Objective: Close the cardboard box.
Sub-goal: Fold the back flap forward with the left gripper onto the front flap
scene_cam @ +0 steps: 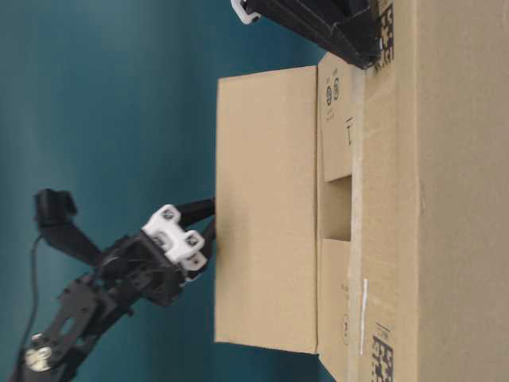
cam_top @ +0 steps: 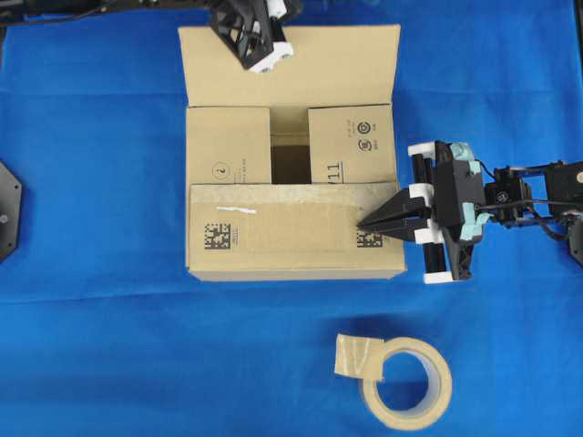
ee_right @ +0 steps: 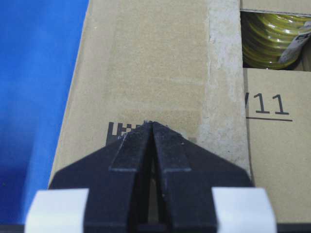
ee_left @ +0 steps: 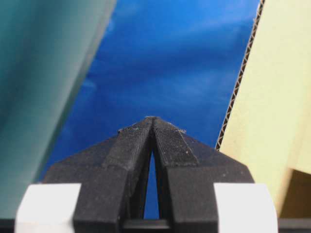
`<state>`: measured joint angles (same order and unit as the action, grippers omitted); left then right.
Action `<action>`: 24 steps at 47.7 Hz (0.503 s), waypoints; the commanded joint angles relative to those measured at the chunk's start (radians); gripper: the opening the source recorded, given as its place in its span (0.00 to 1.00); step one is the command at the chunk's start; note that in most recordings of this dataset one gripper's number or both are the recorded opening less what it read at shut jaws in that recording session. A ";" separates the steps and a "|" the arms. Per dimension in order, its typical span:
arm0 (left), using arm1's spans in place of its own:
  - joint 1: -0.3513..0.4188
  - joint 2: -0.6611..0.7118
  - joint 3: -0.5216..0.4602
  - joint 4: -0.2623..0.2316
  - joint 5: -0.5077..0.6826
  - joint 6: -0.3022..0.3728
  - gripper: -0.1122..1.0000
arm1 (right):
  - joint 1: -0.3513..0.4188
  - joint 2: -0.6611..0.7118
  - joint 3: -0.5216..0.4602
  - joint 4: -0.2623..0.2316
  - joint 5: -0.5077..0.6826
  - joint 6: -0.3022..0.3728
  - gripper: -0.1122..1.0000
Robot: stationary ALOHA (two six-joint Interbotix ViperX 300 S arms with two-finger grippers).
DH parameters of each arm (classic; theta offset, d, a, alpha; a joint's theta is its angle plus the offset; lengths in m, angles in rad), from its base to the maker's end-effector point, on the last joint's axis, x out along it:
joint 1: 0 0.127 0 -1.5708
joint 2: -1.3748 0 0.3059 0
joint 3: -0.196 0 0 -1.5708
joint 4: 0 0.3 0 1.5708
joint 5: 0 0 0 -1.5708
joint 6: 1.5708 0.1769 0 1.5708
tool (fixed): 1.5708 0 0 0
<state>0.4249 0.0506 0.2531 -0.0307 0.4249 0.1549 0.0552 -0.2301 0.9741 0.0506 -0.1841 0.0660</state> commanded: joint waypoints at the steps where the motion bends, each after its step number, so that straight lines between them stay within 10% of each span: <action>1: -0.038 -0.055 -0.012 0.000 0.023 0.000 0.10 | -0.002 0.000 -0.011 -0.003 0.005 -0.002 0.10; 24: -0.170 -0.193 0.161 -0.002 0.021 -0.067 0.10 | -0.006 -0.017 -0.003 -0.003 0.002 -0.002 0.10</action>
<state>0.2746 -0.0997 0.4065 -0.0307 0.4587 0.1028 0.0552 -0.2378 0.9741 0.0506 -0.1841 0.0660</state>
